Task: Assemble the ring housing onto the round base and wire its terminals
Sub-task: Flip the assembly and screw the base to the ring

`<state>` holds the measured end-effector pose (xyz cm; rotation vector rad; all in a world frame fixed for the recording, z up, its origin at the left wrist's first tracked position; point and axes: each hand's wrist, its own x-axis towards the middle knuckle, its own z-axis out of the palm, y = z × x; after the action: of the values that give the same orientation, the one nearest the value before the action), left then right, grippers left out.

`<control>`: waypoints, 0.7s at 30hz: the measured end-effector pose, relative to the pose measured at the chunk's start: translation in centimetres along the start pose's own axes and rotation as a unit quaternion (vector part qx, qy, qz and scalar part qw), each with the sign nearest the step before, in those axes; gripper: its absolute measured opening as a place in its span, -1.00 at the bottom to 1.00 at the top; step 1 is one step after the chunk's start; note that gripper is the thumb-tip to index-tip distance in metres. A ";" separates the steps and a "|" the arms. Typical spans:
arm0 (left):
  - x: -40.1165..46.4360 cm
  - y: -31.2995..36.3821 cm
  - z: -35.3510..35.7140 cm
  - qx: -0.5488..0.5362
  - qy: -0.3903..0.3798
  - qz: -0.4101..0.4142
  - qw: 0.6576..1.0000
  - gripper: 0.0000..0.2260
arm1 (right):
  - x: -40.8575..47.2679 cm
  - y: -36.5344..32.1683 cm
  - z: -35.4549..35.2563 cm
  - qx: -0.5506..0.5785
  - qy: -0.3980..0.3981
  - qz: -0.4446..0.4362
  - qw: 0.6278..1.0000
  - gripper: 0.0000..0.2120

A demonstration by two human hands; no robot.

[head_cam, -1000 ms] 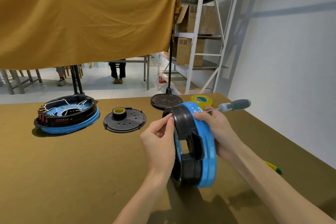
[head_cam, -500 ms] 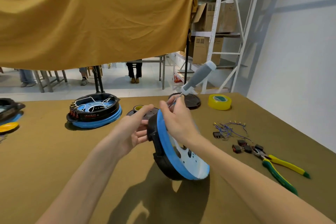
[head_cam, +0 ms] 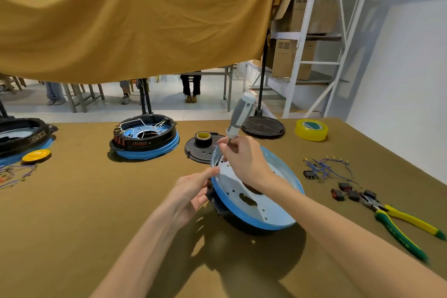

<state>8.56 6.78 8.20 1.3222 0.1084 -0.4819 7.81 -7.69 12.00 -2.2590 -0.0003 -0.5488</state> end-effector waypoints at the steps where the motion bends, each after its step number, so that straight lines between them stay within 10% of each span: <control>1: 0.1 -0.4 0.4 0.013 -0.006 0.008 1.000 -0.55 | 0.1 0.2 -0.2 0.006 0.016 0.001 1.000 -0.81; 21: 4.3 -5.7 2.3 0.058 -0.075 0.025 0.995 -0.10 | 0.9 3.3 -4.6 0.107 0.123 0.020 0.986 -0.76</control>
<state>9.71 2.49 2.18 1.3940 -0.0789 -0.5507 7.36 -13.39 12.74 -1.9682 0.1042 -0.7655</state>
